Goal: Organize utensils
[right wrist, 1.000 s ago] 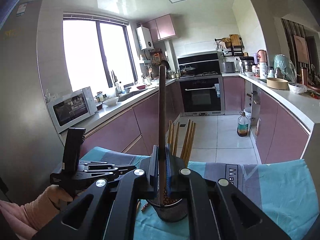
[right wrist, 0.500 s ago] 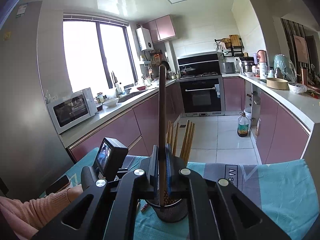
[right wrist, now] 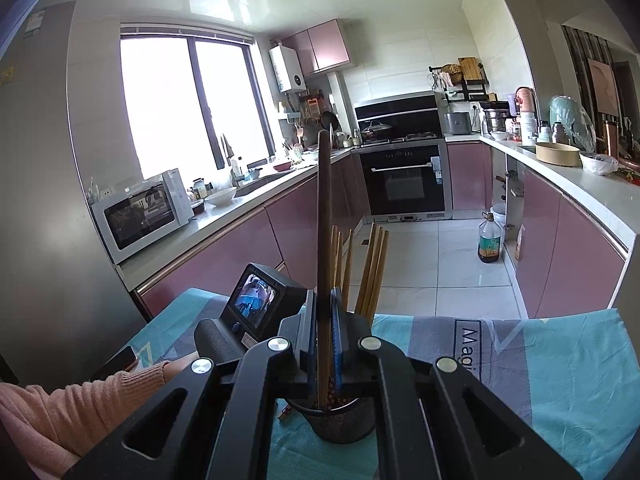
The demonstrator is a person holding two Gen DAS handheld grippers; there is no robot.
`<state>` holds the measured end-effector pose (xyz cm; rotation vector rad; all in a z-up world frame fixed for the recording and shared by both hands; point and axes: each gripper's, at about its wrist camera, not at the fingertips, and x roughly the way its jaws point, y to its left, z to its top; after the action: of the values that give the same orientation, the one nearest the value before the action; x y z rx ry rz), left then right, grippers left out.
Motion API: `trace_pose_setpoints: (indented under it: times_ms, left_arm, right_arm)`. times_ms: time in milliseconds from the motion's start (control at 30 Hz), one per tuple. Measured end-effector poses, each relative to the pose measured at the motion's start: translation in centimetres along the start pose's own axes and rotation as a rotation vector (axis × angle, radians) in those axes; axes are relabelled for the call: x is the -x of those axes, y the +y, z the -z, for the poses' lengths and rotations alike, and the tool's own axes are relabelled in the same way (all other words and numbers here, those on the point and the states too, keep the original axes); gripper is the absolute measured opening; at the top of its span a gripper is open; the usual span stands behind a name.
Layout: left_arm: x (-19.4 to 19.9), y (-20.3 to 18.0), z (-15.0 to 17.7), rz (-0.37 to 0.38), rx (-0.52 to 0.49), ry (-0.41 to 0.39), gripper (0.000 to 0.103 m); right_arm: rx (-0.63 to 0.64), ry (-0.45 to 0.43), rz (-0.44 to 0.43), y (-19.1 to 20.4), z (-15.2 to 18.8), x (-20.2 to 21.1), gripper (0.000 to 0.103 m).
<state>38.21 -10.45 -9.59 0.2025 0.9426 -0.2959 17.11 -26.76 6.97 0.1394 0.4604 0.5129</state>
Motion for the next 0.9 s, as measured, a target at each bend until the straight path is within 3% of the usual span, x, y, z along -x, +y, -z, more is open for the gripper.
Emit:
trace_pose_setpoints:
  times_ms: [167,233,300,567,633,767,833,900]
  left_arm:
    - [-0.8,0.2,-0.5,0.000,0.005,-0.003,0.016]
    - [-0.8,0.1,-0.4,0.004,0.008,-0.004,0.003]
    - [-0.5,0.4,0.4,-0.011,0.018,-0.007,0.000]
    - [0.0,0.1,0.7,0.017,0.019,0.001,0.001]
    - [-0.3,0.5,0.5,0.026,0.028,-0.003,0.009]
    - [-0.5,0.8,0.6,0.069,0.029,-0.017,0.016]
    - [-0.4,1.0,0.8,0.055,0.029,-0.024,0.029]
    - [-0.4,0.9,1.0,0.039,0.016,-0.029,0.036]
  right_arm:
    - [-0.009,0.008,-0.002,-0.1,0.0,-0.6,0.005]
    - [-0.004,0.010,0.004,0.1,0.0,-0.7,0.005]
    - [-0.001,0.011,0.004,0.1,0.0,-0.7,0.005]
    - [0.000,0.011,0.006,0.3,0.1,-0.7,0.005]
    - [-0.004,0.012,0.003,0.2,0.2,-0.7,0.005]
    - [-0.011,0.010,0.002,-0.1,0.3,-0.7,0.005]
    - [-0.012,0.009,0.003,-0.2,0.3,-0.7,0.005]
    - [-0.010,0.007,0.007,-0.3,0.3,-0.7,0.005]
